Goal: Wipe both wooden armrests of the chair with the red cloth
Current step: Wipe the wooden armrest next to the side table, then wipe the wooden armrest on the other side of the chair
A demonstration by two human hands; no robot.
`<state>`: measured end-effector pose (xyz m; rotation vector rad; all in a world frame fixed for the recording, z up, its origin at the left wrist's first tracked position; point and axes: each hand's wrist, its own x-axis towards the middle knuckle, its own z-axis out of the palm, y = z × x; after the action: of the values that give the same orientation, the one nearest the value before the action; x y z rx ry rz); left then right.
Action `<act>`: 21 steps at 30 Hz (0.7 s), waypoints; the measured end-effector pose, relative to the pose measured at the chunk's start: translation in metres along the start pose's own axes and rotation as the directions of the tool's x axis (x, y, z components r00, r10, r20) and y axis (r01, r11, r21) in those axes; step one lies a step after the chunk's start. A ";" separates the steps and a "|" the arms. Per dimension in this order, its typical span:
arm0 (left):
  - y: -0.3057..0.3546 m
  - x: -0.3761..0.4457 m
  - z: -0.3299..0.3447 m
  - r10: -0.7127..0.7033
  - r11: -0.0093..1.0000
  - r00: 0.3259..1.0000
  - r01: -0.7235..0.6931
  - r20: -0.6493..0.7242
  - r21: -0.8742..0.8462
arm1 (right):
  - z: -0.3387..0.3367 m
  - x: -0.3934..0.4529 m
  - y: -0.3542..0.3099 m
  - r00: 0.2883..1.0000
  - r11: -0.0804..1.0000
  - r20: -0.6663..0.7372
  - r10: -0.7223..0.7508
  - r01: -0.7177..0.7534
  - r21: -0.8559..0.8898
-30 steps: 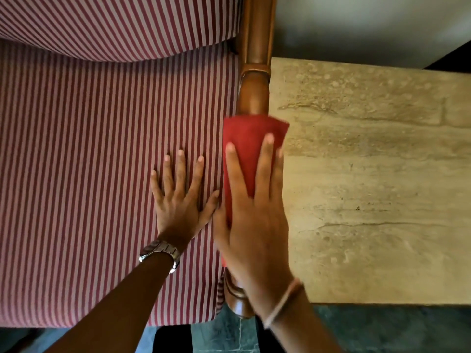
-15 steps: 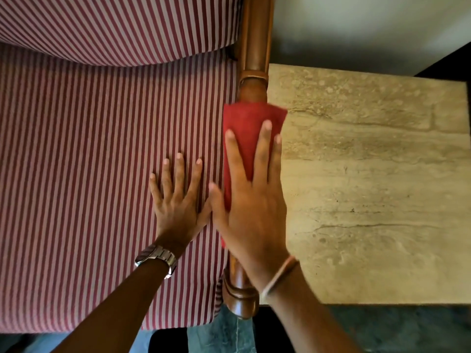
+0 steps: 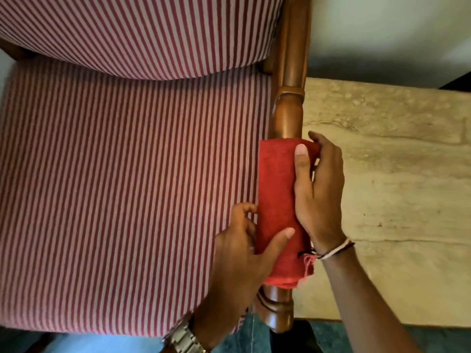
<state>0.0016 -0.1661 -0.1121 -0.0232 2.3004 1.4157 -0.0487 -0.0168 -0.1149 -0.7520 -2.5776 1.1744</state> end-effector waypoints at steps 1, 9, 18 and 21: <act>-0.001 0.002 -0.001 0.008 0.999 1.000 -0.008 0.001 -0.034 | 0.004 0.003 -0.001 0.999 0.999 -0.034 -0.034 0.034 -0.008; 0.005 0.028 -0.023 0.130 0.986 0.991 -0.134 -0.042 -0.096 | 0.020 0.023 -0.033 0.953 0.938 -0.160 -0.258 0.207 -0.278; -0.019 0.030 -0.156 0.132 0.980 0.943 -0.169 -0.305 -0.100 | 0.110 0.005 -0.148 0.904 0.933 -0.243 -0.351 0.360 -0.008; -0.041 0.021 -0.225 0.127 0.989 0.906 -0.147 -0.403 -0.019 | 0.156 -0.016 -0.197 0.923 0.908 -0.198 -0.331 0.369 0.200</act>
<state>-0.0873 -0.3732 -0.0692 -0.1876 2.6393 1.6682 -0.1672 -0.2339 -0.0694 -0.2977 -2.2639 1.2141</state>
